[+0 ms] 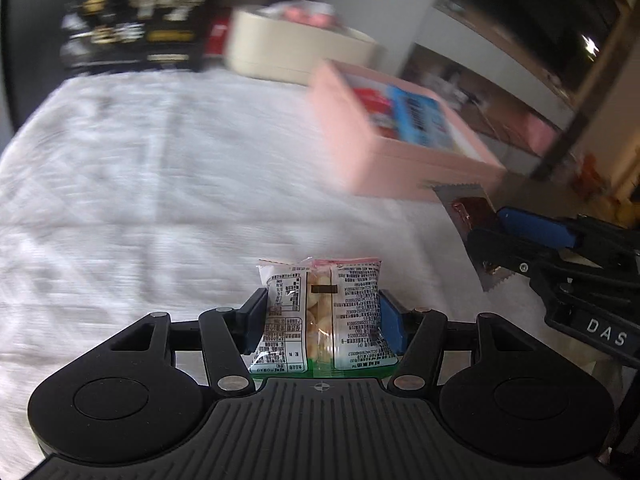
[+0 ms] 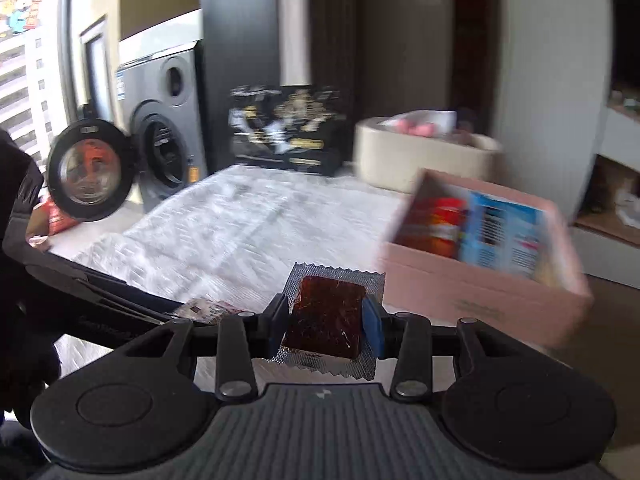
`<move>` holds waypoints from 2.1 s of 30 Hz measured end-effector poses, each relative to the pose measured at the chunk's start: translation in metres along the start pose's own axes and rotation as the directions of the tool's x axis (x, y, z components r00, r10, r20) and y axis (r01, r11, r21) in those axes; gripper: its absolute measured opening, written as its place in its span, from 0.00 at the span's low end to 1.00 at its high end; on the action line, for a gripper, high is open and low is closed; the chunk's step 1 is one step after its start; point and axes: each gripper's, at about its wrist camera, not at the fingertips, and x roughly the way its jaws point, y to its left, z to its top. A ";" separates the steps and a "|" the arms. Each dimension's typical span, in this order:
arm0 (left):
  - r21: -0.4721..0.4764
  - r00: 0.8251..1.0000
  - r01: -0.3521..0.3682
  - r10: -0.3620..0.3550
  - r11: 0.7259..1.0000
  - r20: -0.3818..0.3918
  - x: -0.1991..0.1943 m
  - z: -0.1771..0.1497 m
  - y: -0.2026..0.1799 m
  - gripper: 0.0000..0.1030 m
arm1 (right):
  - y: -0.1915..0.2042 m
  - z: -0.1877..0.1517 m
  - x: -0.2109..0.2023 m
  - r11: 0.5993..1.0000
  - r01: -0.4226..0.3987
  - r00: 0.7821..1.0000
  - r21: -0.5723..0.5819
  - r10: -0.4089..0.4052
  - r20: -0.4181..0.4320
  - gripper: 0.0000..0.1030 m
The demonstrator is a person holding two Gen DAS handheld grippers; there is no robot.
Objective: Organize snacks
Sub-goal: 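Carry the sauce packet and nut bag with both tools over the pink box, then drop the sauce packet from the right tool while the left tool holds the nut bag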
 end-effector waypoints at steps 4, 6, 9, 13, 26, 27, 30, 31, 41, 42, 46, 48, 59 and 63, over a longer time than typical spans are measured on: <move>0.109 1.000 0.006 -0.007 0.994 0.007 0.007 0.008 -0.053 0.61 | -0.030 -0.018 -0.035 0.994 0.096 0.995 0.049 -0.097 0.031 0.39; 0.173 0.999 -0.011 0.004 0.985 0.042 0.007 0.016 -0.077 0.61 | -0.043 -0.024 -0.048 0.988 0.137 0.989 0.075 -0.141 0.054 0.39; 0.219 0.996 -0.046 0.029 0.975 0.084 0.011 0.031 -0.101 0.61 | -0.060 -0.029 -0.061 0.977 0.169 0.980 0.131 -0.181 0.086 0.39; 0.248 0.989 -0.098 0.067 0.964 0.129 0.031 0.057 -0.115 0.61 | -0.073 -0.033 -0.063 0.969 0.167 0.975 0.183 -0.190 0.117 0.39; 0.213 0.966 -0.157 0.106 0.964 0.235 0.100 0.137 -0.108 0.62 | -0.088 -0.030 -0.021 0.966 0.149 0.981 0.210 -0.172 0.091 0.39; 0.213 0.967 -0.156 0.105 0.965 0.231 0.107 0.141 -0.106 0.62 | -0.090 -0.027 -0.018 0.966 0.155 0.980 0.207 -0.177 0.092 0.39; 0.211 0.975 -0.131 0.088 0.969 0.203 0.123 0.149 -0.101 0.63 | -0.097 -0.016 -0.008 0.965 0.178 0.975 0.194 -0.200 0.101 0.39; 0.205 0.977 -0.123 0.083 0.971 0.196 0.128 0.151 -0.098 0.63 | -0.100 -0.011 -0.004 0.964 0.187 0.972 0.189 -0.209 0.104 0.39; 0.024 0.965 0.177 -0.178 0.984 0.194 0.129 0.169 -0.054 0.62 | -0.118 0.029 0.048 0.956 0.246 0.955 0.157 -0.267 0.129 0.39; 0.011 0.962 0.213 -0.211 0.977 0.173 0.131 0.170 -0.050 0.62 | -0.119 0.033 0.056 0.957 0.252 0.953 0.147 -0.271 0.132 0.39; -0.028 0.948 0.248 -0.236 0.968 0.211 0.134 0.173 -0.037 0.62 | -0.129 0.045 0.091 0.951 0.275 0.949 0.141 -0.292 0.120 0.39; 0.027 0.969 0.183 -0.185 0.983 0.163 0.141 0.176 -0.043 0.62 | -0.138 0.046 0.105 0.959 0.229 0.966 0.165 -0.244 0.083 0.40; 0.168 0.992 -0.038 0.017 0.985 0.123 0.166 0.183 -0.058 0.66 | -0.139 0.030 0.095 0.952 0.191 0.978 0.238 -0.206 0.040 0.49; 0.087 0.982 0.093 -0.106 0.992 0.154 0.152 0.186 -0.045 0.64 | -0.133 0.026 0.082 0.950 0.201 0.974 0.240 -0.219 0.054 0.50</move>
